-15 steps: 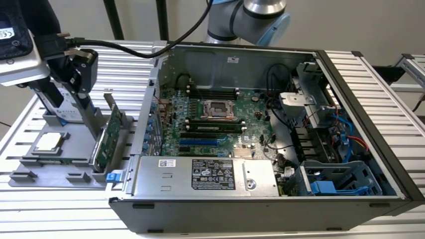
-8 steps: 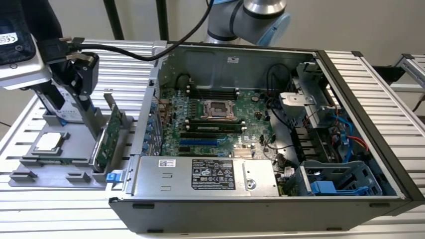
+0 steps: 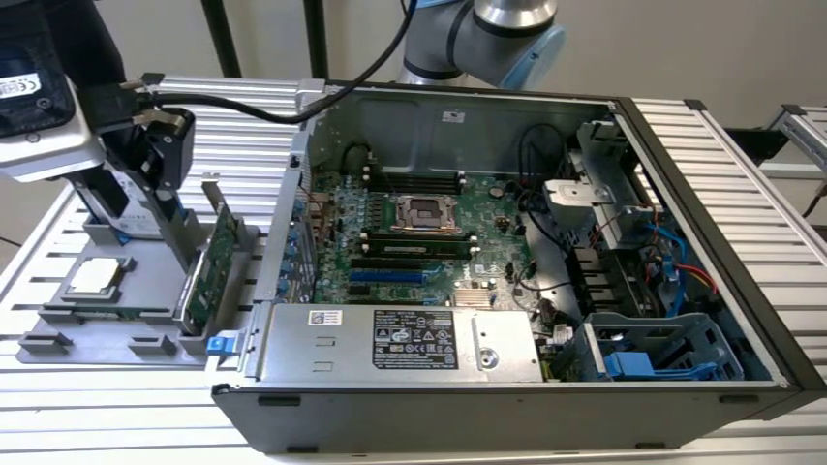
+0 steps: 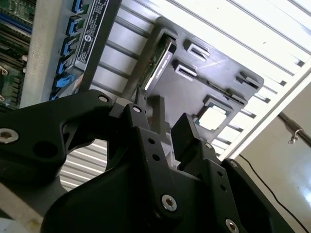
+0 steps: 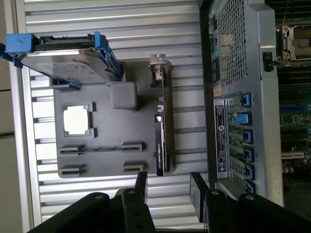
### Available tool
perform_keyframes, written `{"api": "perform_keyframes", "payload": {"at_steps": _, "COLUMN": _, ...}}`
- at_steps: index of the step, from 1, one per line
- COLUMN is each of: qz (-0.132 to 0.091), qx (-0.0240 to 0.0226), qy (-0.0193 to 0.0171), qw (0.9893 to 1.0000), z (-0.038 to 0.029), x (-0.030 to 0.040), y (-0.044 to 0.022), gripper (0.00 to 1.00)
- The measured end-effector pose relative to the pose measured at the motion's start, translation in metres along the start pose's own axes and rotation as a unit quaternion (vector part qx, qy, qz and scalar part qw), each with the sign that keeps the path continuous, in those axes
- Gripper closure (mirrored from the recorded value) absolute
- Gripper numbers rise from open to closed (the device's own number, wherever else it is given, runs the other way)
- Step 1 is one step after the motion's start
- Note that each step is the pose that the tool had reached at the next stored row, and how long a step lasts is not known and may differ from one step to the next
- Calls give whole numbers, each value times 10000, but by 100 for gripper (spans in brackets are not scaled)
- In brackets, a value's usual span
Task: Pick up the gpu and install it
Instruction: 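Pick up the gpu and move the gpu toward the slot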
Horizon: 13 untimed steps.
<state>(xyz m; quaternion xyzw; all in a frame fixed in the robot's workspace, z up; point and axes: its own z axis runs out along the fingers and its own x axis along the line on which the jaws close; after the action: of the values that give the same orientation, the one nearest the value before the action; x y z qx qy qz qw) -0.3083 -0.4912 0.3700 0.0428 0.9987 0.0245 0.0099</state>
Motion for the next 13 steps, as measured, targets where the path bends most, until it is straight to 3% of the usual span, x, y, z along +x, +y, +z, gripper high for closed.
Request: {"api": "perform_keyframes", "payload": {"at_steps": 13, "qz": 0, "qx": 0, "qy": 0, "qw": 10000, "z": 71, "x": 1, "y": -4, "gripper": 0}}
